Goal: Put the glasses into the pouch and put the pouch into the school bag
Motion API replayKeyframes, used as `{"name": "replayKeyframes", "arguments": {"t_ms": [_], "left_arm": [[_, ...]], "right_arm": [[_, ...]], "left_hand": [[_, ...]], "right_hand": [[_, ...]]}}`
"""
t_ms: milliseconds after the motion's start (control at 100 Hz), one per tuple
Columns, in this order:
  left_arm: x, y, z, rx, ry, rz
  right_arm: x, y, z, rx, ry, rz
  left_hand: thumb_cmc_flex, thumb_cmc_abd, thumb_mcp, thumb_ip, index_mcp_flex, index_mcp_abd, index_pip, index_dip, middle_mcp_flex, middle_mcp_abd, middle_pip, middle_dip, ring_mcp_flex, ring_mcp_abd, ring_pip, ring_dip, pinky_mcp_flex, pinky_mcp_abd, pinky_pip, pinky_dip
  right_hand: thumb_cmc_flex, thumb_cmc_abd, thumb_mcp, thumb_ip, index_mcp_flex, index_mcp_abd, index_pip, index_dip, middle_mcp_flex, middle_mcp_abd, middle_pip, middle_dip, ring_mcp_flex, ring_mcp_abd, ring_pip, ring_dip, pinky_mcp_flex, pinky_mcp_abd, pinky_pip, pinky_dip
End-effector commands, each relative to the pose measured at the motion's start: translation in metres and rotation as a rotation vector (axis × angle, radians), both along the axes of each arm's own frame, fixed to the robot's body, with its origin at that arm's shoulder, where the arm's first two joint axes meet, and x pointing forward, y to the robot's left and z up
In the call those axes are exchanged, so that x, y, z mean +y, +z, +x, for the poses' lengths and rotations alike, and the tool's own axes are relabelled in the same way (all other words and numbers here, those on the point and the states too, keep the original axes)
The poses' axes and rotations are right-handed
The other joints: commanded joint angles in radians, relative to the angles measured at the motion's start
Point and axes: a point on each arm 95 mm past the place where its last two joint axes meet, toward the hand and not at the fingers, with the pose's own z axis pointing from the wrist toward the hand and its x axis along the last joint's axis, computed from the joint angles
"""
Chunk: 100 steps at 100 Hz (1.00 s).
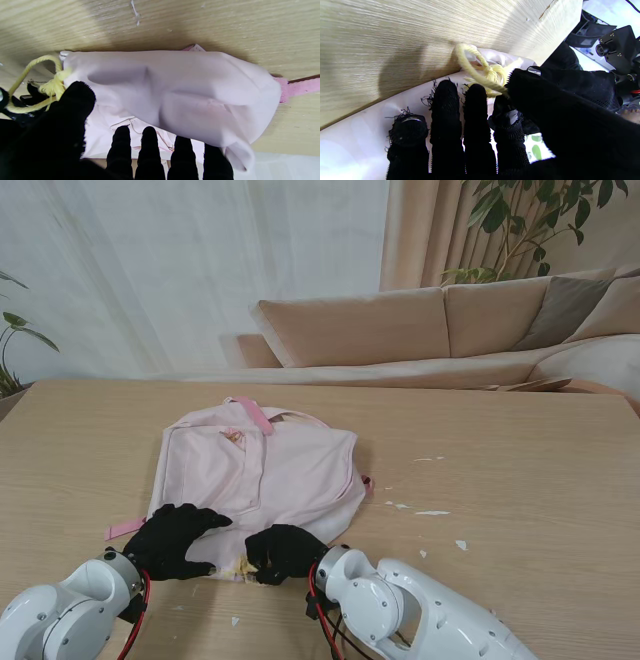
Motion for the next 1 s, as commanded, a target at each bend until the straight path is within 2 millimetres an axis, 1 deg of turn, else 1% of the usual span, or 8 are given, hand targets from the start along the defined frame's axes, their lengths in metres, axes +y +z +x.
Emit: {"name": "replayKeyframes", "arguments": {"t_ms": [0, 210, 380, 530, 660, 770, 880, 990], "left_arm": [[-0.0008, -0.0031, -0.0034, 0.023, 0.0, -0.004], [-0.0004, -0.0031, -0.0037, 0.025, 0.0, -0.004], [-0.0001, -0.0034, -0.0041, 0.023, -0.001, -0.002], [0.0, -0.0035, -0.0046, 0.023, -0.002, -0.003], [0.0002, -0.0034, -0.0048, 0.023, -0.004, -0.002], [0.0001, -0.0039, -0.0054, 0.025, -0.005, -0.002], [0.0004, -0.0038, -0.0061, 0.025, -0.006, 0.001], [0.0006, -0.0021, -0.008, 0.021, -0.009, -0.009]], "right_arm": [[0.0043, -0.0011, -0.0027, 0.007, 0.015, -0.001], [0.0064, -0.0024, -0.0021, 0.007, 0.014, 0.008], [0.0065, -0.0012, -0.0031, 0.013, 0.019, 0.003], [0.0058, 0.0005, -0.0041, 0.027, 0.007, 0.026], [0.0041, 0.0022, -0.0051, 0.031, 0.002, 0.04], [0.0038, 0.0048, -0.0055, 0.03, 0.004, 0.039], [0.0054, 0.0061, -0.0047, 0.015, -0.019, 0.058], [0.0069, 0.0075, -0.0038, 0.016, -0.042, 0.085]], "left_hand": [[-0.021, 0.016, -0.008, 0.013, 0.003, -0.008, -0.02, 0.01, -0.014, -0.017, -0.01, 0.003, -0.026, -0.011, -0.014, -0.01, -0.002, 0.009, 0.022, 0.007], [-0.021, 0.018, -0.011, 0.014, 0.002, -0.009, -0.021, 0.01, -0.014, -0.017, -0.01, 0.003, -0.025, -0.013, -0.014, -0.01, -0.003, 0.008, 0.021, 0.006], [-0.022, 0.02, -0.014, 0.014, 0.002, -0.009, -0.021, 0.01, -0.013, -0.017, -0.007, 0.004, -0.024, -0.011, -0.014, -0.01, -0.003, 0.01, 0.022, 0.007], [-0.021, 0.021, -0.015, 0.014, 0.002, -0.009, -0.022, 0.01, -0.012, -0.017, -0.006, 0.004, -0.024, -0.01, -0.014, -0.01, -0.004, 0.01, 0.021, 0.006], [-0.022, 0.022, -0.016, 0.014, 0.001, -0.009, -0.023, 0.01, -0.013, -0.018, -0.006, 0.003, -0.024, -0.01, -0.015, -0.01, -0.003, 0.009, 0.022, 0.006], [-0.02, 0.021, -0.016, 0.015, 0.002, -0.009, -0.023, 0.01, -0.013, -0.017, -0.007, 0.003, -0.025, -0.01, -0.015, -0.01, -0.003, 0.01, 0.022, 0.006], [-0.022, 0.022, -0.017, 0.014, 0.001, -0.011, -0.024, 0.01, -0.013, -0.018, -0.007, 0.003, -0.024, -0.011, -0.015, -0.01, -0.004, 0.01, 0.021, 0.006], [-0.019, 0.021, -0.016, 0.015, 0.003, -0.01, -0.022, 0.011, -0.013, -0.017, -0.007, 0.003, -0.025, -0.01, -0.015, -0.01, -0.004, 0.01, 0.021, 0.006]], "right_hand": [[0.068, -0.05, 0.052, -0.015, 0.038, 0.015, 0.058, 0.046, 0.117, 0.003, -0.058, -0.084, 0.127, 0.017, -0.054, -0.059, 0.086, 0.038, 0.037, -0.037], [0.261, -0.041, 0.109, -0.007, -0.064, -0.084, -0.044, 0.077, 0.234, -0.14, 0.063, -0.132, 0.253, 0.023, -0.021, -0.118, 0.158, 0.031, 0.069, -0.08], [0.319, 0.004, 0.153, -0.015, -0.319, 0.056, -0.433, -0.26, 0.131, -0.184, 0.211, -0.054, 0.141, 0.014, 0.142, -0.038, 0.058, -0.008, 0.087, -0.049], [0.31, 0.052, 0.135, 0.002, -0.268, 0.09, -0.518, -0.399, 0.102, -0.156, 0.229, -0.004, 0.095, 0.002, 0.196, -0.012, 0.023, -0.006, 0.084, -0.042], [0.196, 0.049, 0.107, 0.012, -0.292, 0.088, -0.527, -0.423, 0.009, -0.11, 0.206, 0.029, 0.004, 0.006, 0.188, 0.019, -0.042, -0.008, 0.055, -0.034], [0.291, 0.021, 0.178, 0.03, -0.247, 0.042, -0.472, -0.386, -0.049, -0.123, 0.26, 0.107, -0.049, -0.002, 0.242, 0.059, -0.064, -0.01, 0.05, -0.006], [0.389, -0.092, 0.335, -0.071, -0.075, 0.007, -0.436, -0.359, 0.128, -0.141, 0.236, 0.132, 0.115, 0.007, 0.274, -0.002, 0.039, -0.039, 0.143, -0.201], [0.37, -0.028, 0.334, -0.053, 0.009, -0.002, -0.432, -0.37, 0.232, -0.141, 0.211, 0.121, 0.219, 0.0, 0.283, -0.028, 0.146, 0.003, 0.186, -0.237]]}}
